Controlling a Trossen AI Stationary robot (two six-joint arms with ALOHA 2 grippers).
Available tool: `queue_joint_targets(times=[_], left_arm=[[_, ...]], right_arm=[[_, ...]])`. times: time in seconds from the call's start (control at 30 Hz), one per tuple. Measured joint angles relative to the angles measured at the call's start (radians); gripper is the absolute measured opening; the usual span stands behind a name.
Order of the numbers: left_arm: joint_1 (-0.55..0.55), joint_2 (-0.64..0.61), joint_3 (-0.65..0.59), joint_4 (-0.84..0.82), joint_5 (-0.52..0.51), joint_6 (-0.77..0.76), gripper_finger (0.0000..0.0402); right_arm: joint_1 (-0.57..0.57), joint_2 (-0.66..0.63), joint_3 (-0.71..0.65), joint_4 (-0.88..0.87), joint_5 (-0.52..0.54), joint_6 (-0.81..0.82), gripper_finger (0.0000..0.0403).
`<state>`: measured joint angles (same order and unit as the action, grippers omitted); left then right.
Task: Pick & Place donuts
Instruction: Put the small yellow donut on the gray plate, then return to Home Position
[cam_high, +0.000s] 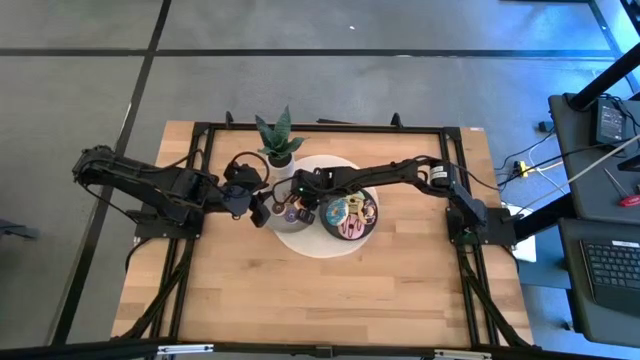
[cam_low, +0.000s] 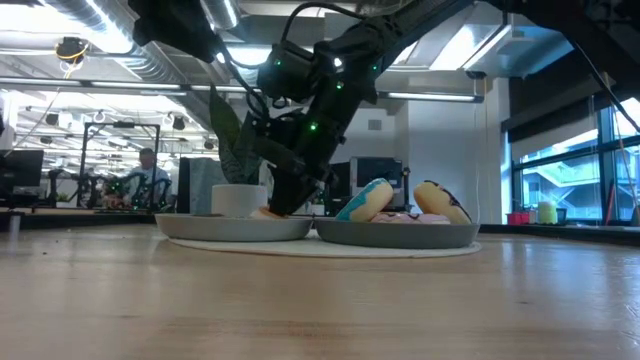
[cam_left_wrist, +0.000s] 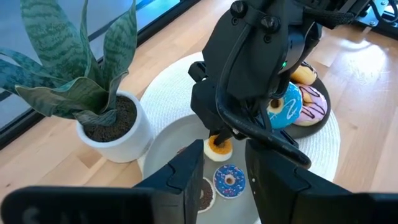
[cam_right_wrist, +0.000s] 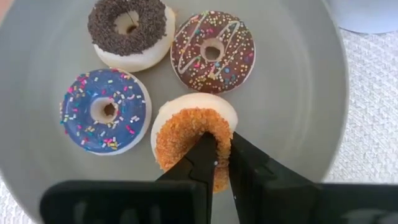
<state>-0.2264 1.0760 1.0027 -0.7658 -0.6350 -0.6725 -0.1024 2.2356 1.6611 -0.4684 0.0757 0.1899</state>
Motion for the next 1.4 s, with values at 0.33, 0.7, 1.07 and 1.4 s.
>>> queue_joint_targets(times=[0.33, 0.7, 1.07, 1.4], left_arm=[[0.0, 0.0, 0.0, 0.003, -0.001, 0.006, 0.0114], [0.0, 0.0, 0.0, 0.003, -0.002, 0.006, 0.0117], [0.0, 0.0, 0.0, -0.001, -0.006, 0.032, 0.0118], [0.029, -0.145, -0.102, 0.133, -0.005, 0.05, 0.0115]], right_arm=[[-0.005, 0.0, 0.0, -0.008, -0.078, 0.015, 0.011], [-0.032, 0.0, 0.082, -0.092, -0.072, 0.014, 0.0161], [-0.031, -0.035, 0.198, -0.311, -0.071, 0.002, 0.0162], [-0.021, -0.429, -0.111, -0.208, -0.234, -0.114, 0.0162]])
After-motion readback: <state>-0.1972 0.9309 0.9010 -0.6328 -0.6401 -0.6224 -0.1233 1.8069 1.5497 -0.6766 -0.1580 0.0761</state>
